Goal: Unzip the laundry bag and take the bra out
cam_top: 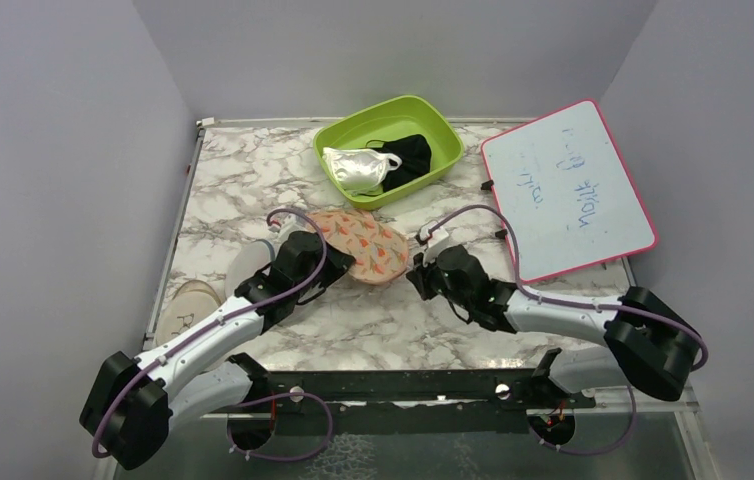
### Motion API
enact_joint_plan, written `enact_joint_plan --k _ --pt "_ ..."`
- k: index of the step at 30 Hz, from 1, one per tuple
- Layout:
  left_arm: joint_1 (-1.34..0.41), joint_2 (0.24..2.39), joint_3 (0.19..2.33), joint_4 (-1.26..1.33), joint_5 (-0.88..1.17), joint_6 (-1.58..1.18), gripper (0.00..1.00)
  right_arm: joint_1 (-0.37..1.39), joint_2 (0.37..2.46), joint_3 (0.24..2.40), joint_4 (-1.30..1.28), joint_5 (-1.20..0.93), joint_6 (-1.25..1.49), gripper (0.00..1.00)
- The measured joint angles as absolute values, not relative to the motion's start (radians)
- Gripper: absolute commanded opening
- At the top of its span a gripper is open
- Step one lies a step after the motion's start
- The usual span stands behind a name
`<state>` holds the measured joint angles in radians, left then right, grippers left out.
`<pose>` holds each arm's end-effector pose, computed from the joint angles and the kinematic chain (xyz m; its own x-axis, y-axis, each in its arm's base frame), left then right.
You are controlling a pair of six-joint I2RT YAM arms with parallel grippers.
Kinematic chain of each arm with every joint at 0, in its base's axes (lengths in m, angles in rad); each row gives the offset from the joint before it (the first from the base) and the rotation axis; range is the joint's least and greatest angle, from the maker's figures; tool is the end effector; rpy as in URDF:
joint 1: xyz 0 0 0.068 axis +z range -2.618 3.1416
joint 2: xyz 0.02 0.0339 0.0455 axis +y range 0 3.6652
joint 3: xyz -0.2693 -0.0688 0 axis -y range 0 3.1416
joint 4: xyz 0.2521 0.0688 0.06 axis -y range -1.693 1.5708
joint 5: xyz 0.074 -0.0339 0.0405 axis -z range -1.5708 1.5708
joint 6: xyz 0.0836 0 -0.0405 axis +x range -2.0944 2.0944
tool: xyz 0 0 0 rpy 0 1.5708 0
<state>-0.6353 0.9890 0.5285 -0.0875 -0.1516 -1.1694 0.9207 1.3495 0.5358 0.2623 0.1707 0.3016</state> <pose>0.2153 -0.1431 0.1986 -0.6083 -0.6820 -0.4059 -0.1973 0.6253 -0.7550 0.1995 0.2389 0.1523 -0.5098 -0.1868 -0.8398 -0.5712 0.8034 0.1680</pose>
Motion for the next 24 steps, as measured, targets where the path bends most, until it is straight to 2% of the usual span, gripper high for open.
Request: enact_joint_plan --k 5,8,11,13,15,24 --pt "-0.624 0.989 0.526 -0.046 -0.093 -1.089 0.00 0.902 1.272 0.497 0.270 0.127 0.170 0.01" --pt "-0.611 0.989 0.517 -0.036 -0.062 -1.031 0.45 0.902 1.272 0.498 0.266 0.081 0.078 0.01" --pt "-0.607 0.987 0.505 -0.036 -0.049 -0.971 0.71 0.902 1.276 0.500 0.262 0.039 0.016 0.01" --pt "-0.605 0.970 0.485 -0.037 -0.048 -0.942 0.80 0.902 1.280 0.502 0.262 0.009 -0.012 0.01" --pt "-0.604 0.939 0.468 -0.050 -0.048 -0.912 0.84 0.902 1.280 0.503 0.262 -0.019 -0.029 0.01" --pt "-0.604 0.847 0.506 -0.100 0.001 -0.717 0.82 0.902 1.280 0.505 0.261 -0.105 -0.031 0.01"
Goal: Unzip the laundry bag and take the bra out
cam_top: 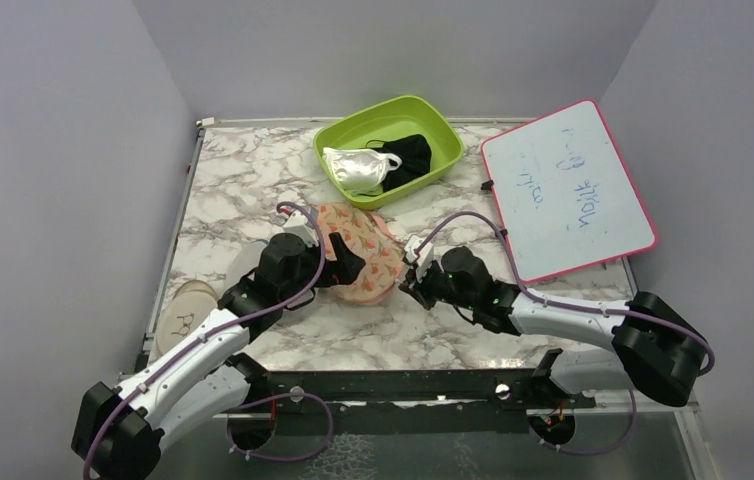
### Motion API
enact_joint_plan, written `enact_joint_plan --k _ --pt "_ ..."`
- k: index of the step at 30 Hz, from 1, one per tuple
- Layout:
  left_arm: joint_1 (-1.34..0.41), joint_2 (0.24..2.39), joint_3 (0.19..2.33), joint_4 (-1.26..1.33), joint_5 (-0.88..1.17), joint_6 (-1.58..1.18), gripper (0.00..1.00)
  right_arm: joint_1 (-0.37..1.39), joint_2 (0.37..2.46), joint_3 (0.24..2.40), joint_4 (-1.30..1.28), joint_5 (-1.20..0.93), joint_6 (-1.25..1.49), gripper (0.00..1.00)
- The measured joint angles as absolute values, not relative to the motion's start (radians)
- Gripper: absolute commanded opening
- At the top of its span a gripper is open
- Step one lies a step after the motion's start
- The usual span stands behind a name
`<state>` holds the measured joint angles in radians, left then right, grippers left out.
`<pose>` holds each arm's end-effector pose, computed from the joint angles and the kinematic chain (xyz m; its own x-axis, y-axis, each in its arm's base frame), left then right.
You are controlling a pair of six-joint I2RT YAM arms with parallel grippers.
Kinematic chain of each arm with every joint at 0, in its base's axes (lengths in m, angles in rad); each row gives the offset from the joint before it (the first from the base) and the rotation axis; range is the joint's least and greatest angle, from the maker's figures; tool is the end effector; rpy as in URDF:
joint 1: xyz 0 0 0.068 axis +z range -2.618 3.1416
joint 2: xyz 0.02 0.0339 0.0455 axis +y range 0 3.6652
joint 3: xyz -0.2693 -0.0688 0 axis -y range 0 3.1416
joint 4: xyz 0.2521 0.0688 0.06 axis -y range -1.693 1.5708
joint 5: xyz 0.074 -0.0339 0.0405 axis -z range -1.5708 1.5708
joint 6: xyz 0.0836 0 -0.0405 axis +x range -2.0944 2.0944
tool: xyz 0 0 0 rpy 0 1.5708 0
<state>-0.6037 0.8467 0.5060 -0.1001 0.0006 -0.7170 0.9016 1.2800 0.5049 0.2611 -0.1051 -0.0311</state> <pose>0.1990 -0.1373 0.2203 -0.6381 -0.3582 -0.6816 0.1974 0.7795 -0.5945 0.1803 0.2421 0.1607 -0.2788 -0.4024 -0.8720 -0.8457 0.5330 0.0245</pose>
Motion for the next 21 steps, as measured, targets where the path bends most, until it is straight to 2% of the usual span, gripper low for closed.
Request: enact_joint_plan --k 4,6,7,11,21 --pt "-0.634 0.850 0.545 -0.099 0.041 -0.628 0.82 0.902 1.273 0.506 0.262 -0.135 -0.014 0.01" --pt "-0.663 0.851 0.557 -0.096 0.045 -0.591 0.77 0.902 1.266 0.506 0.263 -0.144 -0.006 0.01" --pt "-0.681 0.851 0.562 -0.091 0.046 -0.571 0.70 0.902 1.262 0.506 0.266 -0.147 -0.004 0.01" --pt "-0.736 0.880 0.572 -0.068 0.054 -0.501 0.65 0.902 1.262 0.506 0.279 -0.160 -0.001 0.01" --pt "-0.857 0.976 0.457 0.087 0.076 -0.423 0.67 0.902 1.259 0.499 0.308 -0.181 0.007 0.01"
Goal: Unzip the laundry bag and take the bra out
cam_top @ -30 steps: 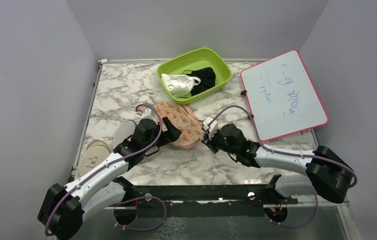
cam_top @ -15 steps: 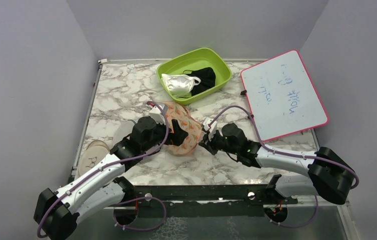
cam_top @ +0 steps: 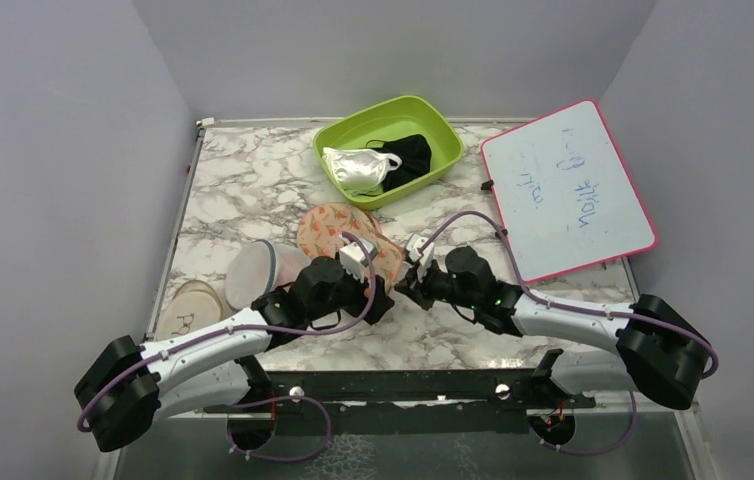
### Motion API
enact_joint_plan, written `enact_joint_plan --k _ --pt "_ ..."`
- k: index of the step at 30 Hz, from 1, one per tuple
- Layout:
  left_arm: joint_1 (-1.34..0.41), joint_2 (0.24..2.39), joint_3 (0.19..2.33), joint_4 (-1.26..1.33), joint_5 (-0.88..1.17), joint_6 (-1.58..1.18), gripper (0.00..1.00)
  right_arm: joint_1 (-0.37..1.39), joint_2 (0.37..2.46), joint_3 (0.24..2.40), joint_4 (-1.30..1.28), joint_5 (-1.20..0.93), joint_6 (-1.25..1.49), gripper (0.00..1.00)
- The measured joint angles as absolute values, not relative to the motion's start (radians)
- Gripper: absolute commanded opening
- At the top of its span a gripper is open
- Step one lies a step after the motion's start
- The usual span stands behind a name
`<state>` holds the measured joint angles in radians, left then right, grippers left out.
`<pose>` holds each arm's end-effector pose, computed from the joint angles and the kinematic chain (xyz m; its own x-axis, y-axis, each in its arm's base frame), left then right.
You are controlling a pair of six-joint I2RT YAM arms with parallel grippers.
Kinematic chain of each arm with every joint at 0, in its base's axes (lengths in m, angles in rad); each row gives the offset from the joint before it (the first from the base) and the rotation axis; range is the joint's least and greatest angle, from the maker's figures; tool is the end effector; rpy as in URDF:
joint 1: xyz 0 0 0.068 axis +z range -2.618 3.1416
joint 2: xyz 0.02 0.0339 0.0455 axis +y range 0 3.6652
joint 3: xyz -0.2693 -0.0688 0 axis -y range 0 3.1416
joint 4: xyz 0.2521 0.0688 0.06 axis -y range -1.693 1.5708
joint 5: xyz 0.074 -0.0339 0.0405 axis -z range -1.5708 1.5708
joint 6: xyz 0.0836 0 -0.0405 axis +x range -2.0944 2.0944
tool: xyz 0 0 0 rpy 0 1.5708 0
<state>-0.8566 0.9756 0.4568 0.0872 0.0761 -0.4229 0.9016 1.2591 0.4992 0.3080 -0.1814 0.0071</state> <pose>0.1659 -0.2011 0.1978 -0.5776 0.0416 -0.8152 0.6158 0.6777 -0.4018 0.1755 0.2463 0.1714 -0.2771 -0.3391 -0.8990 -0.8702 0.4853 0.0852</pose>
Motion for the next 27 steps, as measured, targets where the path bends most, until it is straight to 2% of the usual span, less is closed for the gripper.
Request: enact_joint_plan --k 6,9,19,24,27 --pt "-0.967 1.065 0.475 0.130 -0.040 -0.319 0.58 0.901 1.258 0.495 0.315 -0.193 0.007 0.01" --pt "-0.969 1.111 0.491 0.140 -0.097 -0.295 0.47 0.901 1.254 0.486 0.316 -0.196 0.007 0.01" --pt "-0.969 1.136 0.503 0.142 -0.148 -0.289 0.41 0.901 1.235 0.455 0.337 -0.200 0.022 0.01" --pt "-0.971 1.150 0.503 0.145 -0.146 -0.292 0.15 0.901 1.248 0.453 0.350 -0.211 0.035 0.01" --pt "-0.974 1.166 0.514 0.140 -0.142 -0.292 0.06 0.901 1.251 0.453 0.353 -0.213 0.041 0.01"
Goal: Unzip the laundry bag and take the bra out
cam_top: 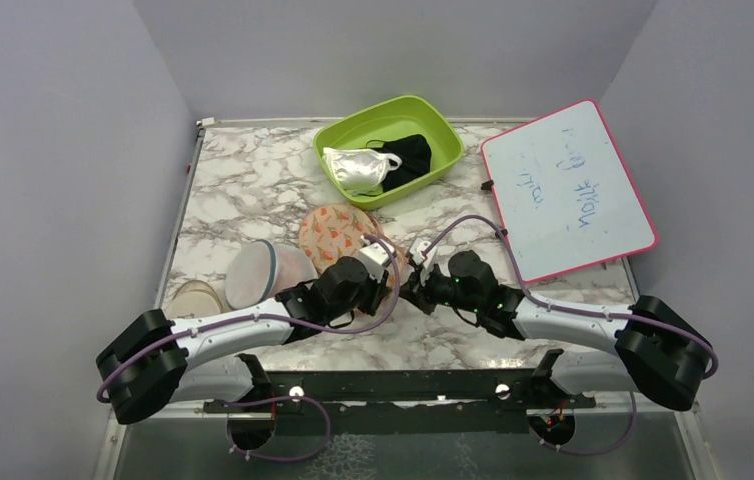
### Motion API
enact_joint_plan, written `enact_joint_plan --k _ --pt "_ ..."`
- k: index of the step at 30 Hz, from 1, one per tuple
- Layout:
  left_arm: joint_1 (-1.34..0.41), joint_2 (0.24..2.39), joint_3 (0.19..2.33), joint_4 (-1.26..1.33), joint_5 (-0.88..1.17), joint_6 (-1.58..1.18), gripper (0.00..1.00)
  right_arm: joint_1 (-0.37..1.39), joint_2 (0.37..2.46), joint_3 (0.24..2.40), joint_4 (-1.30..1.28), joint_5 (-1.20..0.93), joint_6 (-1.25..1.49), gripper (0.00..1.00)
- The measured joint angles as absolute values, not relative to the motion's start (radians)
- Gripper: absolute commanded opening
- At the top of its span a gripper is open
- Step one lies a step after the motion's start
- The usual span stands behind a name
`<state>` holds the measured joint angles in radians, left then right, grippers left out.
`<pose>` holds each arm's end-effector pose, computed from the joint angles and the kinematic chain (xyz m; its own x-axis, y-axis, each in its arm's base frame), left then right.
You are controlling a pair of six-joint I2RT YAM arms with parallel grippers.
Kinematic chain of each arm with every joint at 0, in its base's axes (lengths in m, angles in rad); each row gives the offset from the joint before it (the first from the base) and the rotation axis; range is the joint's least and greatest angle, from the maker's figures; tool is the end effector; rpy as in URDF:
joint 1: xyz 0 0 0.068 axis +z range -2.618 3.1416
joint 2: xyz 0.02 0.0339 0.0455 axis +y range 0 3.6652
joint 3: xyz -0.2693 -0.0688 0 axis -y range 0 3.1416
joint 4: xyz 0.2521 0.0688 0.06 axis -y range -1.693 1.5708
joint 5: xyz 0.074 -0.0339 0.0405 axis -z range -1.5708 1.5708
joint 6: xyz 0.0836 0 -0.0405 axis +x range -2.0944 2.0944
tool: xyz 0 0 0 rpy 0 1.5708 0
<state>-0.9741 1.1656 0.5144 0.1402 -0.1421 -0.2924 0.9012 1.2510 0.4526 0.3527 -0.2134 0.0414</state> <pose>0.1713 -0.2311 0.1792 -0.4792 0.1976 -0.8552 0.6384 0.7471 -0.1851 0.1691 0.2421 0.1633 -0.3040 -0.3188 -0.8978 -0.8731 0.4704 0.1286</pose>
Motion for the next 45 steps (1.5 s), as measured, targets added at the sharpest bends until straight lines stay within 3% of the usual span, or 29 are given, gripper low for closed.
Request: enact_joint_plan --k 3,13,26,45 --pt "-0.976 1.173 0.535 0.125 -0.141 -0.282 0.02 0.901 1.251 0.453 0.353 -0.212 0.056 0.03" --pt "-0.974 1.136 0.545 0.088 -0.146 -0.265 0.00 0.901 1.251 0.426 0.355 -0.210 0.192 0.37" --pt "-0.974 1.129 0.573 0.069 -0.145 -0.262 0.00 0.878 1.251 0.417 0.358 -0.194 0.240 0.36" --pt "-0.974 1.094 0.575 0.059 -0.118 -0.275 0.00 0.792 1.358 0.403 0.600 -0.396 0.269 0.34"
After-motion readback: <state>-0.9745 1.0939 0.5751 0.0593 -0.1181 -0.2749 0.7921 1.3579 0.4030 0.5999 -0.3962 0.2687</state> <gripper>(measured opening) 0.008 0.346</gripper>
